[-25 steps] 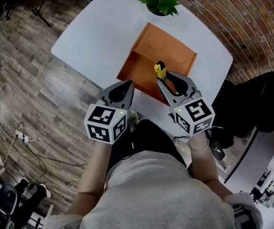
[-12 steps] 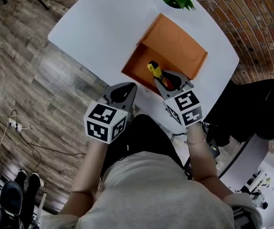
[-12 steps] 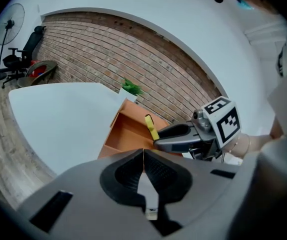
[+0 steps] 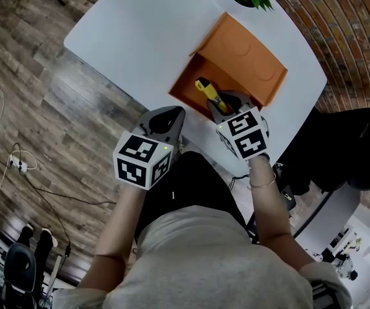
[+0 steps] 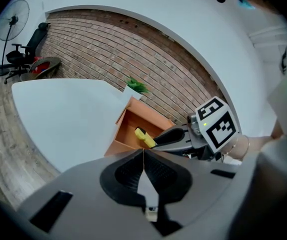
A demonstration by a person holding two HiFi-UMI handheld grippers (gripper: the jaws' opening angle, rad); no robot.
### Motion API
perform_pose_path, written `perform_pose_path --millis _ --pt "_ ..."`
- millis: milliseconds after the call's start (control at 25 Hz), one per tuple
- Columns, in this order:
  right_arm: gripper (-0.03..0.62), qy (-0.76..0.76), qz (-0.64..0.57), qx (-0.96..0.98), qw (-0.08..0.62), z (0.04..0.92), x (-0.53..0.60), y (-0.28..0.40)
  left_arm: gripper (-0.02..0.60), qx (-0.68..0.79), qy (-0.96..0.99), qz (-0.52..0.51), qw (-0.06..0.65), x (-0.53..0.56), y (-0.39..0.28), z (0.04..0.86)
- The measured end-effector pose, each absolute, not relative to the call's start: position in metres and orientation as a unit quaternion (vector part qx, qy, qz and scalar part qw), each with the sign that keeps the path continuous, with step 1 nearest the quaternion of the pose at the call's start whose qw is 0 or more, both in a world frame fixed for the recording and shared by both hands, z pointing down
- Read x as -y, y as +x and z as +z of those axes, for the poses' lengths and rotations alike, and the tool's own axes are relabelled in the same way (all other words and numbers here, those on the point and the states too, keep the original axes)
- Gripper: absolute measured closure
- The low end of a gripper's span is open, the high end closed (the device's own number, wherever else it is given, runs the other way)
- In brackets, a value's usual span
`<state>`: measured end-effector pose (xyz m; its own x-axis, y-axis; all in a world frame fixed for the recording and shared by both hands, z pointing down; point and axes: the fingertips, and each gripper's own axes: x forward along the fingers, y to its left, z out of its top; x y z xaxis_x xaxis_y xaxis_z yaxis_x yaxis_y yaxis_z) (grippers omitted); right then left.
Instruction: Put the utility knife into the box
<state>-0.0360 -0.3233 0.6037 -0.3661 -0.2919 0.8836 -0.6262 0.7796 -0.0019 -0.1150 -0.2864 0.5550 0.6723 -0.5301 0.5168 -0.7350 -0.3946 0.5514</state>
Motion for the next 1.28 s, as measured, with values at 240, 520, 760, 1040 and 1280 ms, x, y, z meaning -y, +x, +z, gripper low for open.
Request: perform_pose_path --millis 240,520,760,1040,1280 --pt "0.479 0.284 0.154 0.785 0.528 0.619 0.322 -0.032 0.574 0.379 0.825 0.13 0.399 0.287 -0.116 0.558" --pt "0.476 0.295 0.164 0.785 0.519 0.621 0.323 -0.031 0.574 0.381 0.826 0.127 0.395 0.296 -0.111 0.553" --pt "0.425 0.306 0.174 0.795 0.494 0.613 0.325 -0.031 0.574 0.381 0.835 0.134 0.373 0.306 -0.108 0.54" --pt "0.422 0.304 0.191 0.842 0.403 0.577 0.322 -0.038 0.574 0.392 0.845 0.138 0.337 0.317 -0.108 0.514" --pt "0.365 0.311 0.253 0.879 0.258 0.526 0.325 -0.039 0.574 0.398 0.863 0.135 0.28 0.335 -0.106 0.473"
